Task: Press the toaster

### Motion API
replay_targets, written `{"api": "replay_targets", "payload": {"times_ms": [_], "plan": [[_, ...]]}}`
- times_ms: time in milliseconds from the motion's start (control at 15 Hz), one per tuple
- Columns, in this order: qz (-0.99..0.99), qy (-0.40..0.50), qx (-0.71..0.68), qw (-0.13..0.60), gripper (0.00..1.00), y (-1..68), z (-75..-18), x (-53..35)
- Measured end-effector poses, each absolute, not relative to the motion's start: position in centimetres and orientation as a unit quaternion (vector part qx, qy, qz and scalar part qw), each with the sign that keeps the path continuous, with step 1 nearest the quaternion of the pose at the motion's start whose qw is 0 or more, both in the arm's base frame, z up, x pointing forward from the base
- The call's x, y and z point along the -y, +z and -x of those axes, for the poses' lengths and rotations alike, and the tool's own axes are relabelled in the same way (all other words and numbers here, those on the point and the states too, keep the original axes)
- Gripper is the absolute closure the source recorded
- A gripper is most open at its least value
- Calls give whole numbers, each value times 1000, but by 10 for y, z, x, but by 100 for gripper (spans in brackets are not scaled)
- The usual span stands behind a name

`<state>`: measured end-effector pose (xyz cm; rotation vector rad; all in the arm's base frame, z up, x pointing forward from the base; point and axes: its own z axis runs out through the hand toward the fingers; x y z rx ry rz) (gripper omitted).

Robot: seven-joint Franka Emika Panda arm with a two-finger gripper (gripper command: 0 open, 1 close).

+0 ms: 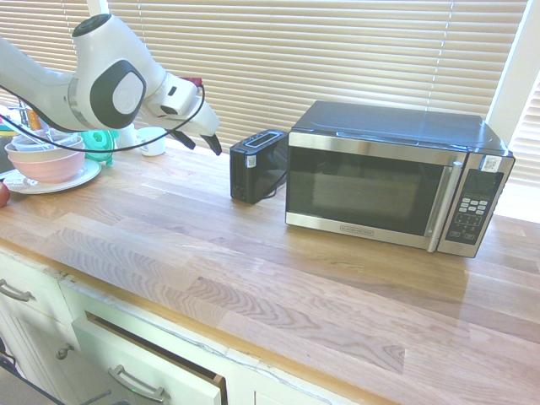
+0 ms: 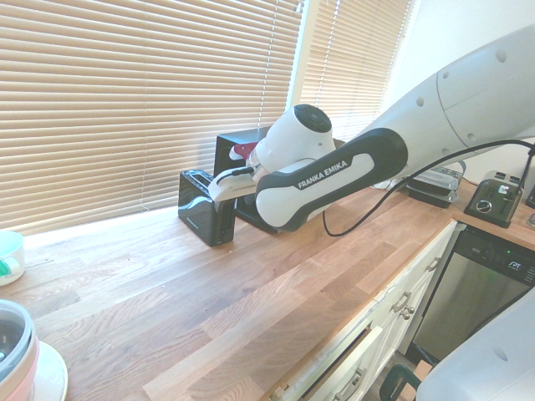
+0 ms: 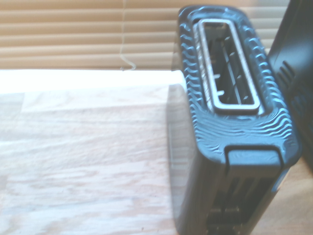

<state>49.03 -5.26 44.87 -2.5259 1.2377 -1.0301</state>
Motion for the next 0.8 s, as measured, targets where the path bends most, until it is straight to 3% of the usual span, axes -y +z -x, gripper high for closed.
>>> {"api": "replay_targets", "payload": {"times_ms": [800], "plan": [[866, -306, -393, 40, 0, 458, -533, 81]]}}
